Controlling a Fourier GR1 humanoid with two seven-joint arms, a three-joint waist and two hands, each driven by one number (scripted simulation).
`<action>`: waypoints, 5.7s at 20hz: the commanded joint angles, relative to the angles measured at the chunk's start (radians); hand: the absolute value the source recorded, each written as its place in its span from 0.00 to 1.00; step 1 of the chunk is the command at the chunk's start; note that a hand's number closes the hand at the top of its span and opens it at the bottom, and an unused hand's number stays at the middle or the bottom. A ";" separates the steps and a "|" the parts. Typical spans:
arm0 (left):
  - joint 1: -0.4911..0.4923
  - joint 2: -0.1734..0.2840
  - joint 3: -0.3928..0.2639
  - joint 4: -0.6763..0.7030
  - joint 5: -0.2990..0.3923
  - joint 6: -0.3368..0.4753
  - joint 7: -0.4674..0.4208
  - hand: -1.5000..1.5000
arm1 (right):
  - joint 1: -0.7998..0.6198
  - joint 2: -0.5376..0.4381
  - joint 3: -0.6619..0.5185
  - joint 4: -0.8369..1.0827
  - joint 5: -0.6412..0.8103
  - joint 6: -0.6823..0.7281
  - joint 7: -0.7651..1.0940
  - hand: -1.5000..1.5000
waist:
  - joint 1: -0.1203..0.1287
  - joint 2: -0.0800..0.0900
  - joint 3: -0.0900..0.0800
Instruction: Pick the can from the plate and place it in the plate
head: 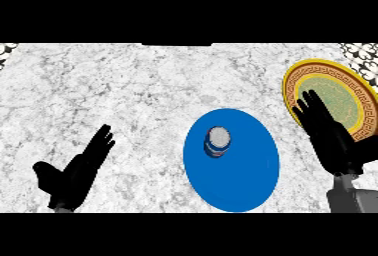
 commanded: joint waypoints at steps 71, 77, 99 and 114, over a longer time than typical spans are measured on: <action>-0.100 -0.150 0.196 0.120 -0.328 0.069 0.099 0.50 | -0.305 0.234 0.349 0.126 1.122 0.335 0.509 0.00 | 0.015 -0.027 0.035; -0.126 -0.148 0.222 0.055 -0.346 0.088 0.186 0.50 | -0.260 0.193 0.397 0.117 1.223 0.269 0.380 1.00 | 0.014 -0.028 0.035; -0.121 -0.203 0.199 0.089 -0.406 0.085 0.152 0.50 | -0.495 0.023 0.075 0.346 1.373 -0.103 0.197 1.00 | 0.018 -0.026 0.035; -0.103 -0.220 0.213 0.110 -0.410 0.071 0.121 0.50 | -0.498 -0.115 -0.151 0.333 1.378 -0.251 0.266 1.00 | 0.015 -0.026 0.035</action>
